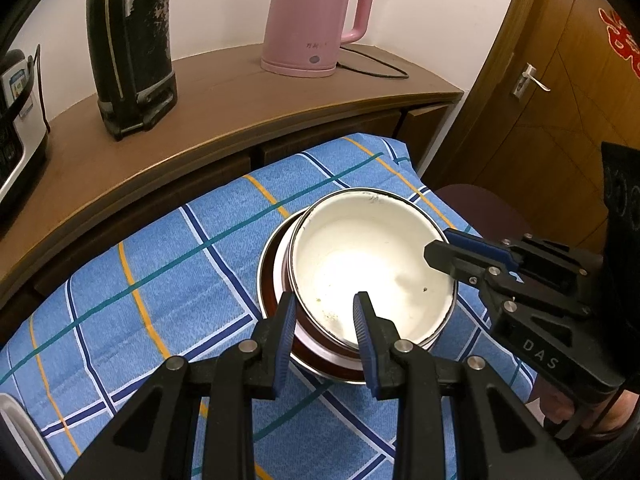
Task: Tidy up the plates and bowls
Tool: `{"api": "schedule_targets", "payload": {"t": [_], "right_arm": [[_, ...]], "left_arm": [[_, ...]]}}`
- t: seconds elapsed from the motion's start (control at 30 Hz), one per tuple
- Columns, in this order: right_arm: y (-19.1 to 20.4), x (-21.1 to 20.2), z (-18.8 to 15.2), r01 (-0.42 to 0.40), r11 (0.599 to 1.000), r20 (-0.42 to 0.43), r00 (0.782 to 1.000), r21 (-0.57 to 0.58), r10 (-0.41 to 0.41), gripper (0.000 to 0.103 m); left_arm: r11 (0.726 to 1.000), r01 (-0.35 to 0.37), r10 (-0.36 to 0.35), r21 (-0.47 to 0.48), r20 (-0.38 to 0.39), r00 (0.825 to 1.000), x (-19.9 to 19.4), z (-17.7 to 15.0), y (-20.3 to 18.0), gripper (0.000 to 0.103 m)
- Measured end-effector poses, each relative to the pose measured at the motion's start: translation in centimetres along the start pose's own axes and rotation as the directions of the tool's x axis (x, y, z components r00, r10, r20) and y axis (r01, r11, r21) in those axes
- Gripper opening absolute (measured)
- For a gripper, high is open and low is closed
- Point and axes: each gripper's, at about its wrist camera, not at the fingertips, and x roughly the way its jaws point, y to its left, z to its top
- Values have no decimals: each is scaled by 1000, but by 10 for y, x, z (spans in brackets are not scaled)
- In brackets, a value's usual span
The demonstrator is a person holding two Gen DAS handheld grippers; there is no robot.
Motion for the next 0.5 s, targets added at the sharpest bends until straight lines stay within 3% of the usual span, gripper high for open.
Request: {"api": "schedule_targets", "payload": {"t": [0.5], "right_arm": [[3, -1, -1, 3, 1000, 4, 1000, -8, -2, 15]], "left_arm": [[1000, -18, 18, 15, 4, 1000, 2, 1, -1, 32]]}}
